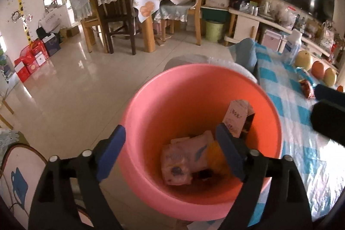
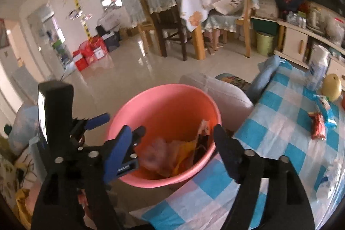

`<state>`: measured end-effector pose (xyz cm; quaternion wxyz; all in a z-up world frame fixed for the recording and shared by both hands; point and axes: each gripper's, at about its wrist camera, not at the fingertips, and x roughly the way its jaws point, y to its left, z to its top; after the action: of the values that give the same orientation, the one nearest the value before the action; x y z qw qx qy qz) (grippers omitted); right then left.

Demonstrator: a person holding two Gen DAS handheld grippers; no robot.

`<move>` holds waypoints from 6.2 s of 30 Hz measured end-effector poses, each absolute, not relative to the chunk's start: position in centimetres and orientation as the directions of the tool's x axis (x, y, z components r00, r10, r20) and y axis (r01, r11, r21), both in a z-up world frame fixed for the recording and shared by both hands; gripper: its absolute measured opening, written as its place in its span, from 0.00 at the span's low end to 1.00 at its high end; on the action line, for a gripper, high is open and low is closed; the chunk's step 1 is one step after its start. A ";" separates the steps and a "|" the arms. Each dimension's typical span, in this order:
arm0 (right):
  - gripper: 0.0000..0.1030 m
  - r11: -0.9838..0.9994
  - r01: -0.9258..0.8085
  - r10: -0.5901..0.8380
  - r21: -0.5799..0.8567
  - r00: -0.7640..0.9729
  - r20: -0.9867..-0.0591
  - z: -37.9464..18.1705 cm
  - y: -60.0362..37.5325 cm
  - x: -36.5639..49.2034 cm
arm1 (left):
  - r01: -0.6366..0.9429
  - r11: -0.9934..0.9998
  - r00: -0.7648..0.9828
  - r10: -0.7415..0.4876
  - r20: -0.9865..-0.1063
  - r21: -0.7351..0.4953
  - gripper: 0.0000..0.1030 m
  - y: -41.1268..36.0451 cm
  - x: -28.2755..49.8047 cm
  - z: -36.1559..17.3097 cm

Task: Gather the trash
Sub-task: 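Drop the MAGICDAY bottle into the pink bucket with left tool while right tool drops the snack bag, then move both open tools back toward the remaining items on the table, then grasp the blue cow-print snack bag with left tool while right tool grasps the white wipes pack, then carry both items over the pink bucket and open both tools to drop them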

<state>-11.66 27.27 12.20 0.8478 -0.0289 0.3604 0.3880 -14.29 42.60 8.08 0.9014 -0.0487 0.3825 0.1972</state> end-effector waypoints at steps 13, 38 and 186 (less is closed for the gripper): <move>0.88 0.802 -0.564 0.538 0.195 0.543 -0.644 11.4 19.5 -13.6 | -0.367 0.915 0.642 0.379 -0.666 0.166 0.90 39.0 -14.2 9.8; 0.90 0.872 -0.482 0.434 0.083 0.685 -0.586 12.9 9.2 -18.1 | -0.221 0.934 0.749 0.347 -0.564 0.281 0.91 26.7 -14.3 14.5; 0.67 0.943 -0.052 0.276 0.329 0.674 -0.685 4.1 -17.2 -5.2 | 0.132 0.972 0.626 -0.233 -0.744 -0.193 0.39 14.6 -4.3 6.7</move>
<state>-5.21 -17.21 4.08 0.9037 0.1426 0.3934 0.0907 -4.33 14.56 6.73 0.8997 -0.0600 0.4204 -0.1013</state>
